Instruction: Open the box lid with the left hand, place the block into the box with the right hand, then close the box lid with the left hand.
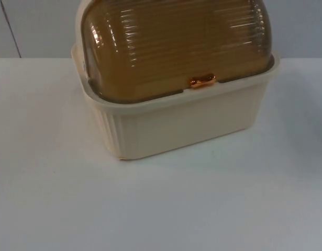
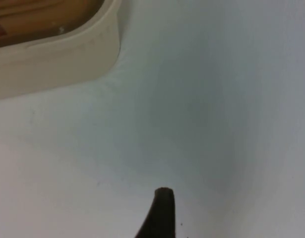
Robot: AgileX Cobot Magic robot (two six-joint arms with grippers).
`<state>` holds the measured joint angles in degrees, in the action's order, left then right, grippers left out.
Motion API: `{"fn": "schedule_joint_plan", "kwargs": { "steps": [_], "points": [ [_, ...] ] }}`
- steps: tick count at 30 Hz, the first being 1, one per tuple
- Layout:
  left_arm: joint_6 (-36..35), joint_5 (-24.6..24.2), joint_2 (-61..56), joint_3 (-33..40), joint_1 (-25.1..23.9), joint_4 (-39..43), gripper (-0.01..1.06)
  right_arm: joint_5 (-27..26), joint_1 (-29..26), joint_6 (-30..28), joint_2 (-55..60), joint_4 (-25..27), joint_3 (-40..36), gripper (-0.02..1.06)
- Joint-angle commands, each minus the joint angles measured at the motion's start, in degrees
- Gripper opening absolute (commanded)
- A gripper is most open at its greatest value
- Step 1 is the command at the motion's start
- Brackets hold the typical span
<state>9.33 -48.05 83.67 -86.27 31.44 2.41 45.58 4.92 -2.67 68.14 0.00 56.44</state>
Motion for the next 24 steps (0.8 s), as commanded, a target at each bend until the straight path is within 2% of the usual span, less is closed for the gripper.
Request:
{"fn": "schedule_joint_plan", "kwargs": {
  "steps": [1, 5, 6, 11, 12, 16, 24],
  "points": [
    [0.0, 1.5, -5.6, 3.5, -4.0, -3.7, 0.0, -0.4, -0.4, -0.9, -0.5, 0.7, -0.1, 0.73],
    [0.8, 6.4, -16.6, 13.4, -12.3, -8.1, 0.0, -0.5, -0.2, -5.8, -3.1, 5.1, -0.1, 0.73],
    [0.8, 6.4, -16.6, 13.4, -12.3, -8.1, 0.0, -0.5, -0.2, -5.8, -3.1, 5.1, -0.1, 0.73],
    [0.7, 8.6, -29.2, 25.1, -19.2, -9.6, 0.0, -0.3, -0.2, -14.0, -11.5, 12.5, -0.1, 0.73],
    [0.7, 8.6, -29.2, 25.1, -19.2, -9.6, 0.0, -0.3, -0.2, -14.0, -11.5, 12.5, -0.1, 0.73],
    [0.0, 11.0, -41.0, 34.8, -22.7, -12.3, 0.0, 0.8, -0.2, -17.2, -18.6, 15.6, -0.6, 0.73],
    [-2.7, 11.0, -55.9, 43.4, -23.5, -12.4, 0.0, 1.4, -0.2, -17.3, -30.6, 15.7, -7.1, 0.73]
  ]
}}
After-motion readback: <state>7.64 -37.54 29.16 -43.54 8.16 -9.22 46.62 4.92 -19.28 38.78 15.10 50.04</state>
